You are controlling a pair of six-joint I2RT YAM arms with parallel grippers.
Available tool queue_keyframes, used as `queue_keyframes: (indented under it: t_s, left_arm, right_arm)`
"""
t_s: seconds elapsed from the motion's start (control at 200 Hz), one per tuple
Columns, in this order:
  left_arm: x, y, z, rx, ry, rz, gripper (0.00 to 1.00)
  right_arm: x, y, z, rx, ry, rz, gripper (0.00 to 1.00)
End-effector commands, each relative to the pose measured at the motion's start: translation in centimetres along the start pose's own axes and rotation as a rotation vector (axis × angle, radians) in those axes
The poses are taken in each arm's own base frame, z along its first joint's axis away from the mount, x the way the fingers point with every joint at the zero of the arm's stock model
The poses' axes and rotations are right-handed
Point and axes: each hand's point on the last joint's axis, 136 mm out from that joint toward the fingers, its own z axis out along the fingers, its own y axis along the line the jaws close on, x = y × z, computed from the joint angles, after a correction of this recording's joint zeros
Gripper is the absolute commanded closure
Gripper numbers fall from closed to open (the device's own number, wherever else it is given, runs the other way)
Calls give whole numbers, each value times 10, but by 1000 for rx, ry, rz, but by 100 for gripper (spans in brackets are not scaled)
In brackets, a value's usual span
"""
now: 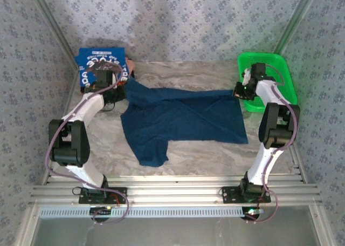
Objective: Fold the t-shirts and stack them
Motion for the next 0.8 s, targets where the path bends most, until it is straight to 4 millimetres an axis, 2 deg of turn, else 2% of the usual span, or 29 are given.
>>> queue_keyframes:
  t_s: [0.0, 0.175, 0.285, 0.425, 0.8]
  left_arm:
    - [-6, -6, -14, 42, -67, -45, 100]
    - [17, 3, -1, 25, -12, -77, 100]
    - [30, 0, 5, 42, 29, -106, 100]
    - [47, -7, 2, 43, 69, -115, 100]
    - [89, 10, 3, 12, 125, -318, 100]
  right_arm:
    - [1, -6, -8, 41, -28, -51, 100]
    - [13, -8, -4, 65, -3, -85, 100]
    - [19, -11, 0, 84, 19, -106, 100]
    - [22, -15, 3, 103, 30, -114, 100]
    - [23, -20, 13, 125, 53, -113, 100]
